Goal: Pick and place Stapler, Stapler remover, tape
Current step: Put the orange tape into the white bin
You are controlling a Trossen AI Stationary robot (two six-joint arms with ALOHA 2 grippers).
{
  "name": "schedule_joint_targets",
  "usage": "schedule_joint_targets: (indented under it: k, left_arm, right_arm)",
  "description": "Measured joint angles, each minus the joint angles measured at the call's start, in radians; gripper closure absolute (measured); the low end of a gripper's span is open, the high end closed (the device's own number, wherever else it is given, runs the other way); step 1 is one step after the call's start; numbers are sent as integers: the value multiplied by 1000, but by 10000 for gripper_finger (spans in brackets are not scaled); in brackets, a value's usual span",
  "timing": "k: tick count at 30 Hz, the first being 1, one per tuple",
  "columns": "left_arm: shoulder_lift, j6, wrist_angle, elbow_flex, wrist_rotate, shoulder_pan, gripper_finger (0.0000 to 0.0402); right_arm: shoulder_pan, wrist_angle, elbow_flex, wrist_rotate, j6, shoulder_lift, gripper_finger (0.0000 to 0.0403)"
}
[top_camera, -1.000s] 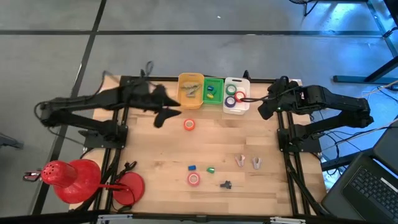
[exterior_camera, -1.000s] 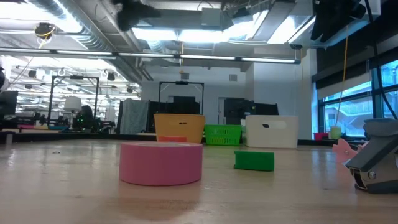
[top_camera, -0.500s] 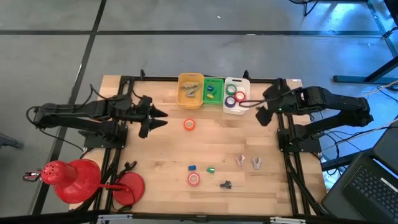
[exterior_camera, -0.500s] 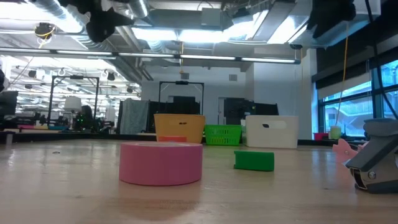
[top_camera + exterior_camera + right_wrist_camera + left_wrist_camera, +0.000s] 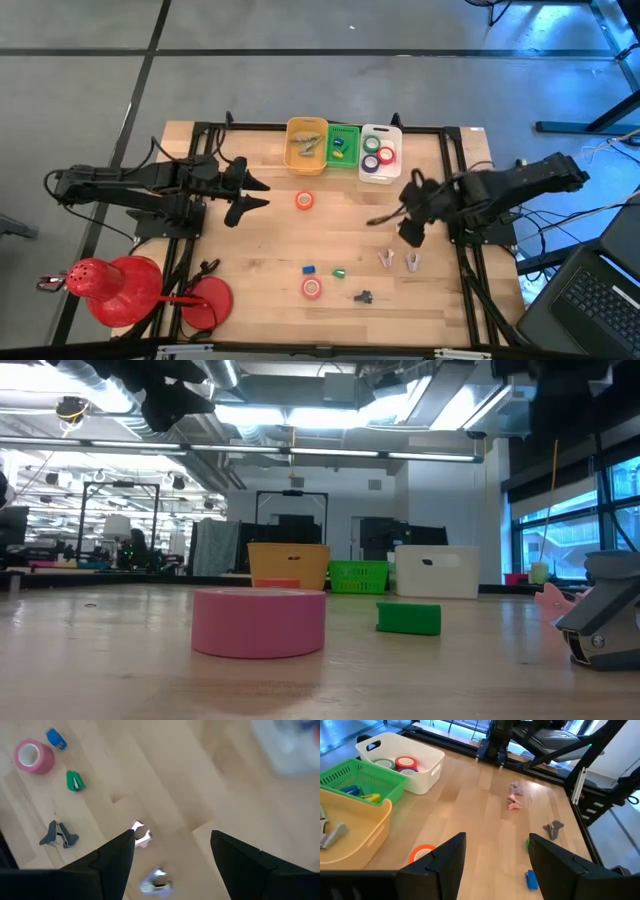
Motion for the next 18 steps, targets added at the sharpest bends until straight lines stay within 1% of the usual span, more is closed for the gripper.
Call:
schedule_joint_targets:
  k: [4,7,11,13,15,18]
  left_arm:
    - [1,33,0,0,-14,0,197]
    - [1,33,-1,0,-52,0,197]
    - [1,33,-1,0,-91,0,197]
    - [1,33,-1,0,-107,0,197]
    - [1,32,-1,0,-120,0,197]
    - [1,34,-1,0,-122,0,197]
  right_arm:
    - [57,131,-138,-7,155,3,140]
    - [88,188,-214,-5,284,3,140]
    - [122,273,-283,66,452,3,140]
    - [129,314,-314,76,515,3,140]
    - [135,382,-345,68,516,3,140]
    - [147,563,-361,21,390,9,140]
